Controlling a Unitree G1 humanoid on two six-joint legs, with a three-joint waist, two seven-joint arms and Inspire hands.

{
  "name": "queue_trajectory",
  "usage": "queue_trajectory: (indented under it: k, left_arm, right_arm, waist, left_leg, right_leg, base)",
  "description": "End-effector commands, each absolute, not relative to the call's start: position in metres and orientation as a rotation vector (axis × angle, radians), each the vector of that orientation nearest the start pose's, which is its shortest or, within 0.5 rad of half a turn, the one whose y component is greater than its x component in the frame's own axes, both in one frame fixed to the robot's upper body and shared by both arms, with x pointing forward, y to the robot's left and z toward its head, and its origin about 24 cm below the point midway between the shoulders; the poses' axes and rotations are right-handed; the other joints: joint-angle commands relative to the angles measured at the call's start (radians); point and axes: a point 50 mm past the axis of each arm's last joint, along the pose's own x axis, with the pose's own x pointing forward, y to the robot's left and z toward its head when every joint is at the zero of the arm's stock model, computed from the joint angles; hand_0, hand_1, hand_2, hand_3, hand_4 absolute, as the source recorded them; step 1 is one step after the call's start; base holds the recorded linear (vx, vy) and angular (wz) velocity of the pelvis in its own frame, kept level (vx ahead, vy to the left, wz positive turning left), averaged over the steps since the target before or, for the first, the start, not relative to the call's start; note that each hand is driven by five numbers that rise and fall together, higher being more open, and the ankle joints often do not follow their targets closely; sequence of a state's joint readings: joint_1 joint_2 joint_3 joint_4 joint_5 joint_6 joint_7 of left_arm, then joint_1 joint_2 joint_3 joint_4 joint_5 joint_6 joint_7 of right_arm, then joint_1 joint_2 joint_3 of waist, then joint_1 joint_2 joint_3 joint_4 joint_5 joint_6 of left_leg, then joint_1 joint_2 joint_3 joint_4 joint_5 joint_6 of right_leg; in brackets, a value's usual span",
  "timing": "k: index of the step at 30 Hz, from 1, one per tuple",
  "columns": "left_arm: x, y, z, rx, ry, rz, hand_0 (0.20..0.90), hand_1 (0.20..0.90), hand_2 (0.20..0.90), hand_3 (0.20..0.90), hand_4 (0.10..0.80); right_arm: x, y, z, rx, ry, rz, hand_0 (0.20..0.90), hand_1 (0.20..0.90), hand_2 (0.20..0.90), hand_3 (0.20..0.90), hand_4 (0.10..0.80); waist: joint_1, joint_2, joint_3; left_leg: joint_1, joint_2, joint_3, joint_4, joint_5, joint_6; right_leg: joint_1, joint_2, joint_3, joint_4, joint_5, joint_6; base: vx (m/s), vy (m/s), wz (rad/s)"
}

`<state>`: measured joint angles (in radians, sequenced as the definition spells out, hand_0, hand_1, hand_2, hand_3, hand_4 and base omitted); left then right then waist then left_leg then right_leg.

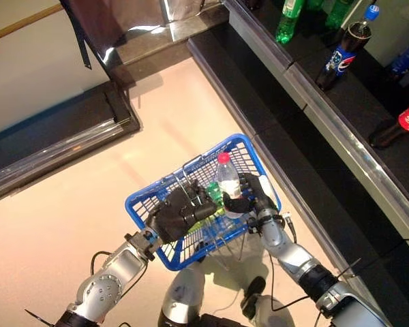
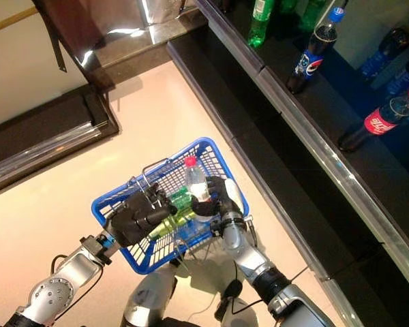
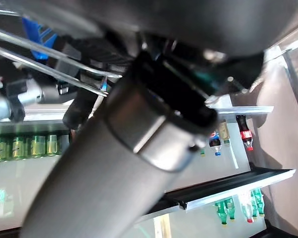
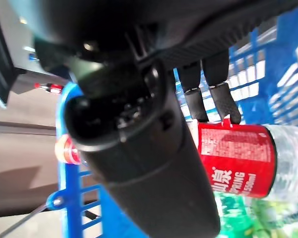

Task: Pick up the drink and place into the basket.

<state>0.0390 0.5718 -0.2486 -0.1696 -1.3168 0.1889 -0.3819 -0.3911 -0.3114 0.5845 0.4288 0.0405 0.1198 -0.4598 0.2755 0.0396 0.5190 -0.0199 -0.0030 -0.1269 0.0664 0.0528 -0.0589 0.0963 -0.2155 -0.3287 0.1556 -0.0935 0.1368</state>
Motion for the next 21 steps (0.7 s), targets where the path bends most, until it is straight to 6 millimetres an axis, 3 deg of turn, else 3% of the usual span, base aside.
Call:
queue_trajectory:
  k: [1, 4, 11, 21]
  left_arm:
    - [0.194, 0.115, 0.203, -0.855, -0.571, -1.433, 0.300, 0.300, 0.300, 0.200, 0.100]
    - [0.193, 0.111, 0.207, -0.838, -0.590, -1.469, 0.300, 0.300, 0.300, 0.200, 0.100]
    - [0.189, 0.102, 0.215, -0.845, -0.593, -1.549, 0.300, 0.300, 0.300, 0.200, 0.100]
    - [0.186, 0.093, 0.220, -0.809, -0.605, -1.604, 0.300, 0.300, 0.300, 0.200, 0.100]
  right_arm:
    - [0.318, -0.089, 0.046, -0.525, -0.040, 0.071, 0.300, 0.300, 0.300, 0.200, 0.100]
    - [0.318, -0.091, 0.035, -0.503, 0.027, 0.058, 0.300, 0.300, 0.300, 0.200, 0.100]
    - [0.320, -0.094, 0.012, -0.904, 0.051, 0.138, 0.300, 0.300, 0.300, 0.200, 0.100]
    - [0.320, -0.107, -0.010, -1.148, 0.127, 0.191, 0.300, 0.300, 0.300, 0.200, 0.100]
  waist:
    - [0.007, 0.029, -0.226]
    - [0.012, 0.030, -0.224]
    - [0.033, 0.038, -0.228]
    - [0.055, 0.045, -0.220]
  left_leg:
    - [-0.012, -0.008, -0.021, 0.083, -0.058, -0.005]
    - [-0.013, -0.010, -0.025, 0.080, -0.058, -0.004]
    - [-0.022, -0.021, -0.046, 0.079, -0.057, 0.000]
    - [-0.035, -0.033, -0.067, 0.076, -0.052, 0.007]
  right_leg:
    - [-0.021, -0.010, -0.024, 0.035, 0.026, -0.055]
    - [-0.022, -0.011, -0.031, 0.038, 0.026, -0.055]
    - [-0.027, -0.018, -0.050, 0.046, 0.026, -0.049]
    - [-0.034, -0.026, -0.069, 0.053, 0.028, -0.043]
  base:
    - [-0.015, -0.016, 0.05]
    - [-0.010, -0.023, 0.12]
    - [0.003, -0.021, 0.08]
    - [-0.004, -0.009, 0.07]
